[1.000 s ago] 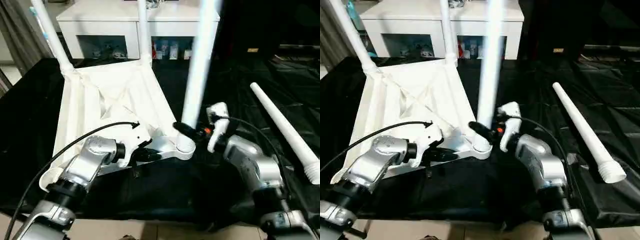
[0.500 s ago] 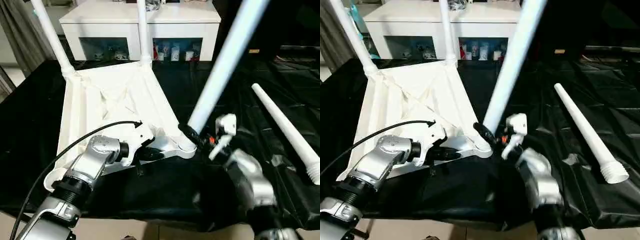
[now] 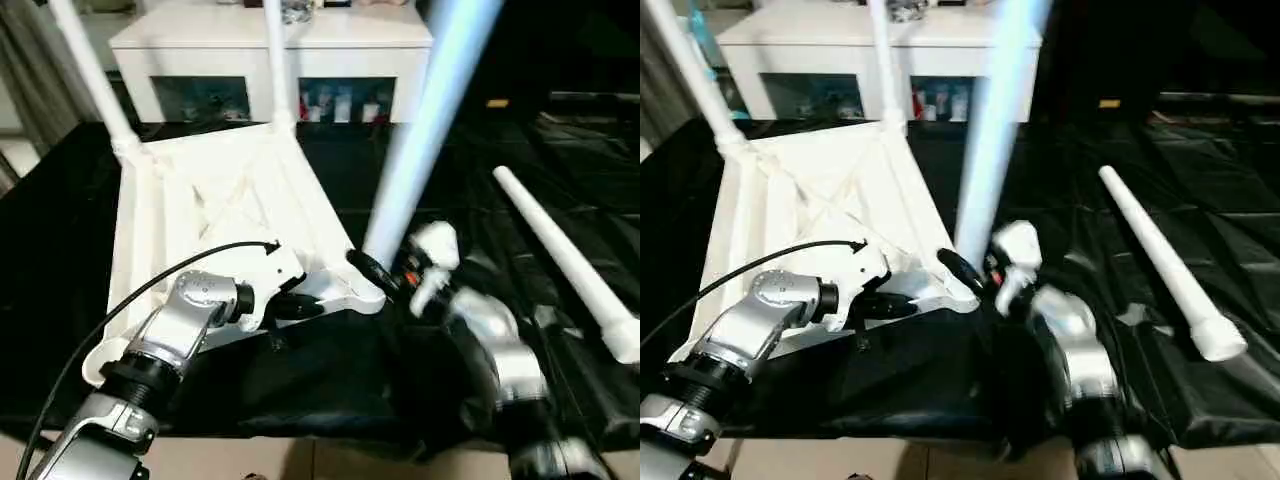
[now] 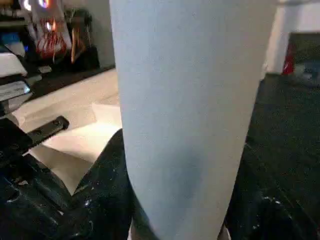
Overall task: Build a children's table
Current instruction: Insert table leg to table base
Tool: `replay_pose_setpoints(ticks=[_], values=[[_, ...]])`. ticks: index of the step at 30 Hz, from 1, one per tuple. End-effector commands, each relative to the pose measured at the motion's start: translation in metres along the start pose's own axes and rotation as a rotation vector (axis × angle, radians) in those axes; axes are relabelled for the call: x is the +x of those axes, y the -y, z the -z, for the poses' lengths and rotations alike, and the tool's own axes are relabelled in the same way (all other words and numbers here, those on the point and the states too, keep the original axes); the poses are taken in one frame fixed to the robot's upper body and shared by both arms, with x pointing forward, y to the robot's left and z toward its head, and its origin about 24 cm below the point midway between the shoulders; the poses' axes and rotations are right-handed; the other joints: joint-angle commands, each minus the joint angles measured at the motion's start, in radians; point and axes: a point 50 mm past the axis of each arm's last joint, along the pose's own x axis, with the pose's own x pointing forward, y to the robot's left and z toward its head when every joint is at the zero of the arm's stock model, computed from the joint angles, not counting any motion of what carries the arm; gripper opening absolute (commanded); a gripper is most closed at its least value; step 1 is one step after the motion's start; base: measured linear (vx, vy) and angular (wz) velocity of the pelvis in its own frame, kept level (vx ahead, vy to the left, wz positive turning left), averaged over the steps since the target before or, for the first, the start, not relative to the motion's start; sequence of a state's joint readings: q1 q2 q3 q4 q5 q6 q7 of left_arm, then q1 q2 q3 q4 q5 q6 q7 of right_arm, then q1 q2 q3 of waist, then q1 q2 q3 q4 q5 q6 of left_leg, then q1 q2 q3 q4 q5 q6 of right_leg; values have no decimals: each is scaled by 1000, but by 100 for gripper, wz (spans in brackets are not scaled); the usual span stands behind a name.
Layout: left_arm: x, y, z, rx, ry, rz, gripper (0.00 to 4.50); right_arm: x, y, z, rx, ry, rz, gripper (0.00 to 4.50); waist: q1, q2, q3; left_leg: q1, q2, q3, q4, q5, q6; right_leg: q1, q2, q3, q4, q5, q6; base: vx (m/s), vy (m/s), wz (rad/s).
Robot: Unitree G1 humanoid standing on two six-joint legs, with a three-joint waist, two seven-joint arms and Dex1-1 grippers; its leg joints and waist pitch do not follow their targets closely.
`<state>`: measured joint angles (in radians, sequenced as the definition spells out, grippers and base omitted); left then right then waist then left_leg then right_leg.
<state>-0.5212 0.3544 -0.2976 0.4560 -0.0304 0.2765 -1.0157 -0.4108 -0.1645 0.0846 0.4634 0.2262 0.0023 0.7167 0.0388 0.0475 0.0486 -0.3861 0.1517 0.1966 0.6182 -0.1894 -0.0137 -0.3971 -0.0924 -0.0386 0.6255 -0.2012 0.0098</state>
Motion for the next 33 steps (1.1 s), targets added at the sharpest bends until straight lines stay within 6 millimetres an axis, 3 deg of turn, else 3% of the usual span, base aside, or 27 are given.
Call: replay_pose_setpoints(ticks=[1, 3, 6, 11, 17, 18, 20, 21, 22, 24, 25, 26, 27, 28, 29, 30, 31, 32, 33], values=[[-7, -5, -9, 3, 68, -37, 0, -5, -5, 39, 114, -224, 1, 187, 5, -13, -44, 20, 76, -51, -111, -434, -28, 15, -72, 45, -104, -441, -189, 0, 0, 0], [-7, -5, -8, 1, 66, -37, 0, -3, -3, 41, 114, -279, -8, 187, -1, -11, -43, 14, 75, -56, -114, -443, -34, 20, -72, 42, -102, -461, -183, 0, 0, 0], [-8, -5, -7, -2, 59, -41, 0, -4, -4, 45, 68, -324, -35, 187, -2, -10, -43, 18, 76, -55, -116, -458, -44, 15, -73, 43, -107, -461, -173, 0, 0, 0], [-8, -6, -4, -14, 50, -51, 0, -6, -8, 48, 87, -337, -34, 187, 0, -10, -46, 23, 76, -48, -120, -427, -33, 18, -69, 42, -109, -382, -193, 0, 0, 0], [-8, -11, 1, -65, 39, -106, 0, -8, -7, 54, 98, -335, 28, 187, 1, -10, -42, 28, 74, -49, -119, -458, -41, 14, -71, 43, -118, -458, -178, 0, 0, 0], [-9, -13, 4, -89, 41, -135, 0, -6, -5, 54, 101, -332, 66, 187, 0, -6, -41, 28, 75, -52, -121, -470, -44, 14, -72, 42, -119, -485, -168, 0, 0, 0], [1, -22, 11, -228, 41, -284, 0, 7, 5, 54, 119, -325, 275, 187, -13, -5, -31, 35, 69, -54, -121, -532, -66, 0, -70, 37, -128, -578, -151, 0, 0, 0], [5, -22, 13, -259, 37, -313, 0, 10, 6, 54, 127, -323, 313, 187, -21, -7, -28, 41, 64, -64, -118, -580, -80, 2, -71, 24, -136, -681, -112, 0, 0, 0], [6, -22, 13, -265, 36, -320, 0, 11, 6, 54, 131, -323, 323, 187, -24, -3, -33, 39, 66, -74, -123, -595, -81, 12, -76, 19, -138, -707, -85, -39, 32, -19], [27, -16, 15, -308, 9, -366, 0, 23, 3, 57, 185, -347, 437, 187, -29, 0, -33, 40, 69, -74, -132, -596, -73, 10, -73, 20, -143, -653, -90, 0, 0, 0], [36, -13, 14, -320, 5, -376, 0, 27, 0, 59, 203, -364, 475, 187, -36, -7, -29, 59, 64, -69, -129, -644, -74, -4, -64, 13, -159, -650, -90, 0, 0, 0], [38, -12, 13, -323, 5, -378, 0, 28, 0, 59, 206, -366, 482, 187, -36, -5, -25, 68, 61, -71, -128, -667, -74, -8, -62, 6, -163, -668, -83, 0, 0, 0], [52, -6, 9, -342, 1, -386, 0, 36, -6, 61, 247, -378, 531, 187, -43, -11, -21, 76, 58, -72, -129, -698, -68, -11, -61, -2, -173, -704, -65, 0, 0, 0], [58, -3, 7, -343, -6, -390, 0, 40, -9, 62, 271, -387, 559, 187, -48, -6, -19, 84, 56, -77, -130, -736, -71, -11, -58, -16, -180, -731, -42, 0, 0, 0], [64, -1, 4, -340, -12, -392, 0, 44, -12, 63, 280, -396, 581, 187, -51, 0, -18, 85, 57, -81, -136, -765, -78, -5, -54, -24, -180, -721, -34, 0, 0, 0], [69, 2, -1, -325, -16, -391, 0, 50, -19, 63, 273, -414, 592, 187, -58, 11, -18, 72, 64, -91, -160, -834, -95, 17, -47, -37, -163, -653, -33, 0, 0, 0], [70, 3, -3, -323, -15, -388, 0, 51, -20, 64, 273, -418, 594, 187, -55, 15, -18, 42, 78, -93, -204, -907, -112, 56, -33, -40, -113, -514, -53, 0, 0, 0], [71, 3, -4, -321, -14, -386, 0, 52, -21, 64, 273, -420, 596, 187, -42, 19, -20, 15, 90, -84, -244, -939, -116, 86, -22, -37, -43, -407, -70, 0, 0, 0], [72, 4, -6, -317, -11, -377, 0, 55, -23, 64, 271, -427, 595, 187, -22, 18, -20, 0, 95, -63, -276, -956, -111, 101, -13, -32, 7, -318, -81, -51, 4, 12]])
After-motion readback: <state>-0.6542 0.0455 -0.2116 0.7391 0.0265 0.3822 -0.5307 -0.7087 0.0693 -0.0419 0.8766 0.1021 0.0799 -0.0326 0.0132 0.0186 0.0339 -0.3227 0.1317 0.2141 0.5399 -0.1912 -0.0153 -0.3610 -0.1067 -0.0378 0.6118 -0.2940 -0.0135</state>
